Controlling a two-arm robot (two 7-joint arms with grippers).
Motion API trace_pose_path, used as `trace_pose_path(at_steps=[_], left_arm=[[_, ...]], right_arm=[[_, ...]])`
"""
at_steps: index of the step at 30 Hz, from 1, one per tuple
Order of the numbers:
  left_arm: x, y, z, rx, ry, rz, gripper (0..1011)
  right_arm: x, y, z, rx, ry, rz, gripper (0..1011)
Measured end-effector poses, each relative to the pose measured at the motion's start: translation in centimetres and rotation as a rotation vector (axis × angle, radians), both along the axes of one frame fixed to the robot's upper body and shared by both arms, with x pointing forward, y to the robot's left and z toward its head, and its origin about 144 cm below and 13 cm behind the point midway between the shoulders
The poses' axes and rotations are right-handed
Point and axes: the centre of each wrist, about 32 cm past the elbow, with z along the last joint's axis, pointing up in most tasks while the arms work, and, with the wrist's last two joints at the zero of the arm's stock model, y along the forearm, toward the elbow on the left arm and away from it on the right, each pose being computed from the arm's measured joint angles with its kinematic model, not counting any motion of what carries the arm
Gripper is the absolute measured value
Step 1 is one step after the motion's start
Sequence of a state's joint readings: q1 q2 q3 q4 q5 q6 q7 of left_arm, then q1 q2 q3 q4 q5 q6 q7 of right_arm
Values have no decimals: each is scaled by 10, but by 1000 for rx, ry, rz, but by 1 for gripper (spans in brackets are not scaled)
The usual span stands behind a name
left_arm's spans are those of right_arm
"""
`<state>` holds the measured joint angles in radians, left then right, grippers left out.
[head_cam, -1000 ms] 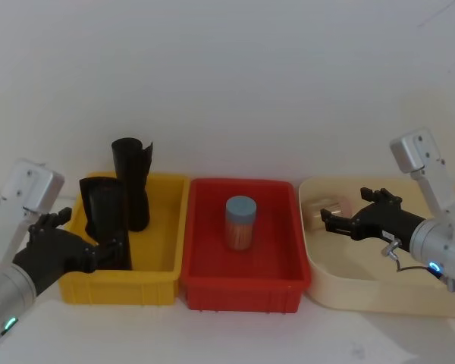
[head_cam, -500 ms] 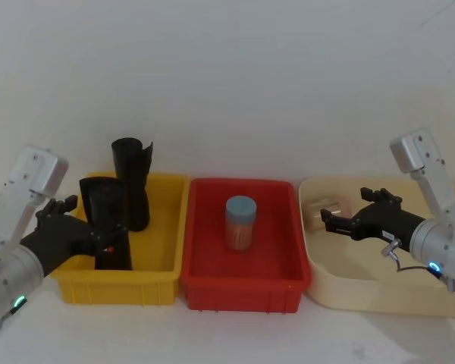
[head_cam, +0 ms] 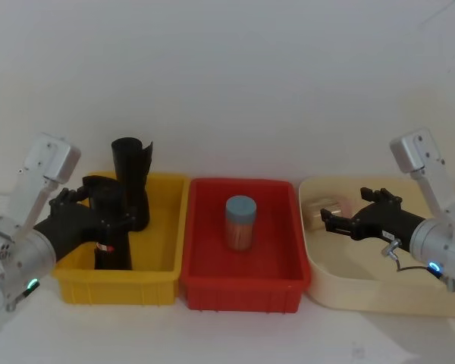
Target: Pick up the garbage bag with the one hand and transfer it to the other hand.
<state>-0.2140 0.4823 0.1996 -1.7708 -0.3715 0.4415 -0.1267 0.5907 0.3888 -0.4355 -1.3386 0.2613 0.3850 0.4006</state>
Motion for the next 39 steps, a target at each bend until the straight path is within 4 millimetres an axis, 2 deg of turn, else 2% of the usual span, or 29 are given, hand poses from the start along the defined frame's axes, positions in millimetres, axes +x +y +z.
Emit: trace_pose_path(at_steps=[3,6,19,31,39], left_arm=[[2,0,0,0,0,-3,987],[5,-1,0,0,1,-7,926],[11,-2,1,1,3,-15,564],[13,-4,3,-3,-15,-25,527],[20,-8,20,-29,-76,-62,527]], right_arm=[[0,0,0,0,0,0,999],[0,0,0,0,0,0,999],[0,0,0,0,0,0,999],[0,0,0,0,0,0,999],[0,0,0,0,0,0,999]])
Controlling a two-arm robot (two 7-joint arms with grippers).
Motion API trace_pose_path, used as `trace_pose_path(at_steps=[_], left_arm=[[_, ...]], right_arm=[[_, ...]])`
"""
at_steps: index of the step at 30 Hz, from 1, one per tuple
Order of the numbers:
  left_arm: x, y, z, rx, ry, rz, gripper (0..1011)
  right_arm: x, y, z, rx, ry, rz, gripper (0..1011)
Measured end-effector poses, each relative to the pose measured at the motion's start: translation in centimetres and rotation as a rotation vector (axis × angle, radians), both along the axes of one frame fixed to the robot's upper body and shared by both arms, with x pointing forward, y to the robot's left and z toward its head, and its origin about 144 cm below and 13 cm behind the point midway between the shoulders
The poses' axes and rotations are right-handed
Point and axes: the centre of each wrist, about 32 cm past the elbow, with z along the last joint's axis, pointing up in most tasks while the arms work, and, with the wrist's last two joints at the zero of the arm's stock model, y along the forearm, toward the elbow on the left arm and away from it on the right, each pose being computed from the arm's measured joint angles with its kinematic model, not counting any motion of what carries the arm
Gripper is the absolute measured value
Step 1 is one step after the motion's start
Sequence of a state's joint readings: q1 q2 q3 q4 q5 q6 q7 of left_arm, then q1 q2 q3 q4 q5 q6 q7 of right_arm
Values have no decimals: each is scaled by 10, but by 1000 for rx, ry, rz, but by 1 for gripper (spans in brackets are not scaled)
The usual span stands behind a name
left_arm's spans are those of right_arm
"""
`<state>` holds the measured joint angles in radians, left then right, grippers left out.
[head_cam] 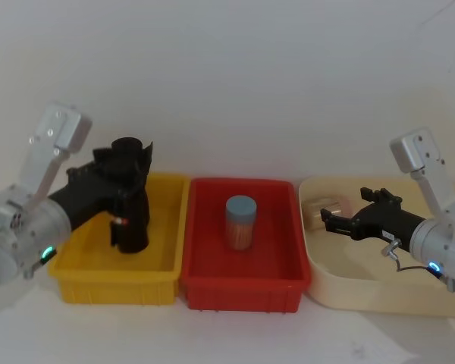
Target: Pick up the garbage bag with the one hand and transfer it to the other hand.
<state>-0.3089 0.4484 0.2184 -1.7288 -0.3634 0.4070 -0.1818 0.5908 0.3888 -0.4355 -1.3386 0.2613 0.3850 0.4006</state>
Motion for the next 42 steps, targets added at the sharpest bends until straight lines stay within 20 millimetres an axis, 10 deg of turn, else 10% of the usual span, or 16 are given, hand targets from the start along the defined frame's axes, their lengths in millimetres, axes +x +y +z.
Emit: trace_pose_path(at_steps=[18,42], left_arm=[[30,-22,49,-66,-67,-196,527],[83,-87,55,26,-58,-376,527]], right_arm=[[0,0,0,0,0,0,999],[0,0,0,0,0,0,999]])
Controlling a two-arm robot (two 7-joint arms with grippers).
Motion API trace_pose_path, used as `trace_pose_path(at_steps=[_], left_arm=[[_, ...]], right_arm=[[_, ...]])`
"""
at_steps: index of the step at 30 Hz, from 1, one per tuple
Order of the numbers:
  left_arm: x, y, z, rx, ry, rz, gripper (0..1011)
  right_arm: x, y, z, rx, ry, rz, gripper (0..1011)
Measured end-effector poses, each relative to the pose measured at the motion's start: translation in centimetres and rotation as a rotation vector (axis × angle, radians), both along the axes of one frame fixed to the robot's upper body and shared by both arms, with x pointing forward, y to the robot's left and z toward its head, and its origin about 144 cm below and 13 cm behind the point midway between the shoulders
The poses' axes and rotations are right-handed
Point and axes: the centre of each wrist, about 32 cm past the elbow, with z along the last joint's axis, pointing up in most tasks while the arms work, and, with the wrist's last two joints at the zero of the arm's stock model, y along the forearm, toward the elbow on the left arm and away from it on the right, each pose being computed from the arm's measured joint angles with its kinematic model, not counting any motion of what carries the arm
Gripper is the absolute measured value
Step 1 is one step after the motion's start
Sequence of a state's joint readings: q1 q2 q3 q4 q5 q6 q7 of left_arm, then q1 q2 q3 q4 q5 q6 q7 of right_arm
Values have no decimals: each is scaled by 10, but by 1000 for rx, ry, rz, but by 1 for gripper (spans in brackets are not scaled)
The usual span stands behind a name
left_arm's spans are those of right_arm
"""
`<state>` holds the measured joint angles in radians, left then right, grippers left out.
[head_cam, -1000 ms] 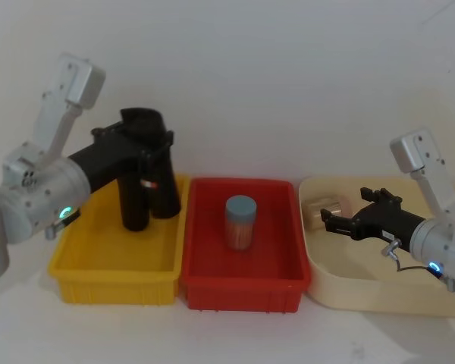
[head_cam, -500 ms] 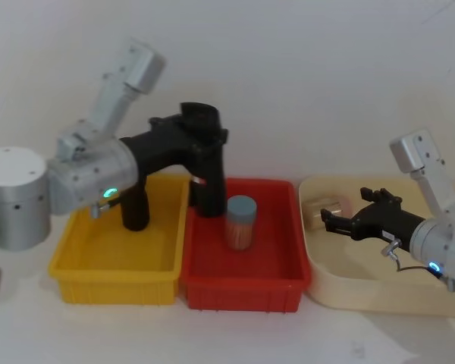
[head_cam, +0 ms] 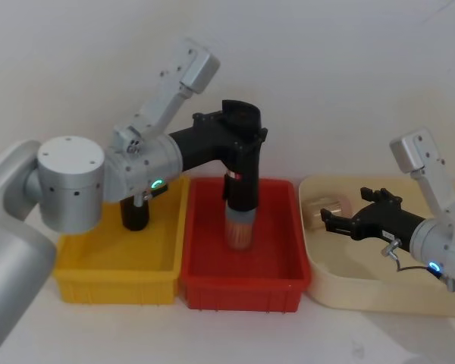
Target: Pick up the garbage bag with the one hand and transfer it to the other hand.
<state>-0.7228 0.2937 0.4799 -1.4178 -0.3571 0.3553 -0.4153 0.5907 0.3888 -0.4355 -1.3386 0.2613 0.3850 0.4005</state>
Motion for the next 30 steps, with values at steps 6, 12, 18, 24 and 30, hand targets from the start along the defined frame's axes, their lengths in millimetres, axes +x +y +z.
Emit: trace_pose_path(at_steps=[6,12,18,24,30], left_arm=[[8,-14,-1,-9,-17,7,527],[11,-20,-1,-13,-25,10,527],[13,-25,-1,-16,-31,12,527],[15,-28,-1,-18,-34,13,527],[16,-30,-1,-18,-36,13,527]], right_arm=[[0,0,0,1,0,2,999],[2,3,1,16,-7,25,999],[8,12,3,53,-21,61,999],[18,24,5,95,-40,90,999],[28,35,7,141,-51,111,999]])
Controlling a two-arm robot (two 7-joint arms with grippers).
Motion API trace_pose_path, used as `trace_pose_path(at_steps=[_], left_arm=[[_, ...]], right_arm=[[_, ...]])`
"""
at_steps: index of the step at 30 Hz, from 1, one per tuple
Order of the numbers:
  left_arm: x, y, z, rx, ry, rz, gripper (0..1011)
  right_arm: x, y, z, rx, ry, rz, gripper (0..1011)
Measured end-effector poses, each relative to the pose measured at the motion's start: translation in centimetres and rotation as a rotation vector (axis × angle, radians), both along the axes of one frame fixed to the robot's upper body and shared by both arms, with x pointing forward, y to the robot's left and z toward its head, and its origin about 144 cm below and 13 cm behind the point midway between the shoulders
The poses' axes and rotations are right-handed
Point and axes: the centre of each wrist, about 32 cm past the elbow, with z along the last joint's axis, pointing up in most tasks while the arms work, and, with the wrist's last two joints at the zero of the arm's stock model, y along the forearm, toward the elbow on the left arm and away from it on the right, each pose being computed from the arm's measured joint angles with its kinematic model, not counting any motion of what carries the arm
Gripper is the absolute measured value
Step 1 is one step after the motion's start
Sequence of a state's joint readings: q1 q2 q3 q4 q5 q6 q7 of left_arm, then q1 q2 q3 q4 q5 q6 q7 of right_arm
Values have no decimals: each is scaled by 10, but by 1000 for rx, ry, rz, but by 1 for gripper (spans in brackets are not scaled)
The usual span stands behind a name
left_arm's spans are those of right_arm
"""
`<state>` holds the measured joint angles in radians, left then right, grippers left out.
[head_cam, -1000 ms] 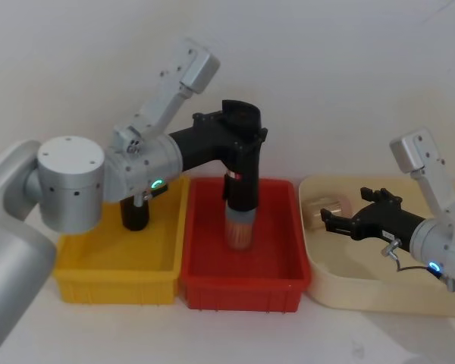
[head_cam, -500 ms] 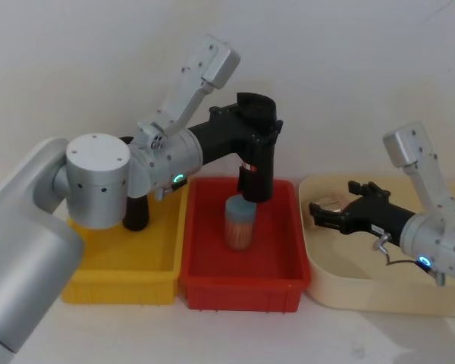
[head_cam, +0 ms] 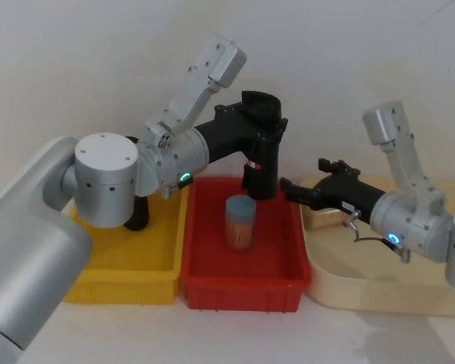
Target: Pick up the garbage bag with the one hand and transfer it to the other hand.
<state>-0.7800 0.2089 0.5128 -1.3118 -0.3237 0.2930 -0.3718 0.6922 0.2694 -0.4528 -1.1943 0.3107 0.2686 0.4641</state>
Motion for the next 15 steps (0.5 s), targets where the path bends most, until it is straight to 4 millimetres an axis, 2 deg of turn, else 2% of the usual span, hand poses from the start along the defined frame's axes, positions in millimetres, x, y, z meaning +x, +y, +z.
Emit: trace_pose_path(at_steps=[15], left_arm=[[1,-2,0,-1,-3,1,527]], right_arm=[[18,22,3,84,18,70,999]])
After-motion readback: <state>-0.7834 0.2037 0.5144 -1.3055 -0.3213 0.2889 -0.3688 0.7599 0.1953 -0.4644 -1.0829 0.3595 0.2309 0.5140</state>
